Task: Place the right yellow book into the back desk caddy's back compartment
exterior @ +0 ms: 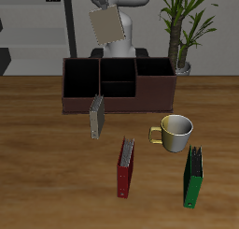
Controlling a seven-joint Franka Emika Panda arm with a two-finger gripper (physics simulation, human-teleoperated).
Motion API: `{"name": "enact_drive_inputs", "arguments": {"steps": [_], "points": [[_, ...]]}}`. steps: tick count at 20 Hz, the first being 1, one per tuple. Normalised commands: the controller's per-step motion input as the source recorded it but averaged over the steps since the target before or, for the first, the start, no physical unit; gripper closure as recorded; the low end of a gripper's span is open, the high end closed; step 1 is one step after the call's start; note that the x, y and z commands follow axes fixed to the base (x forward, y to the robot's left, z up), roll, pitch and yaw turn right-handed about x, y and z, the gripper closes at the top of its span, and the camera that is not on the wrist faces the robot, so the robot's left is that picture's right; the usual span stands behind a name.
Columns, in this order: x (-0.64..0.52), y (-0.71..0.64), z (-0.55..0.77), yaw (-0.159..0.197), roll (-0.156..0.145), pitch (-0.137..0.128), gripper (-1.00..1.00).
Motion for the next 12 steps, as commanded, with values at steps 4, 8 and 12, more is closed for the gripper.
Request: {"name": "enact_drive_inputs", "arguments": {"steps": [4,8,12], "points": [[0.12,-0.13,0.00,-0.018,-0.041,0.007,1.00],[0.07,-0.14,-0.08,0.008,-0.044,0.007,1.00],[0.06,-0.06,-0.10,-0.012,-0.009,0.019,1.00]]}}
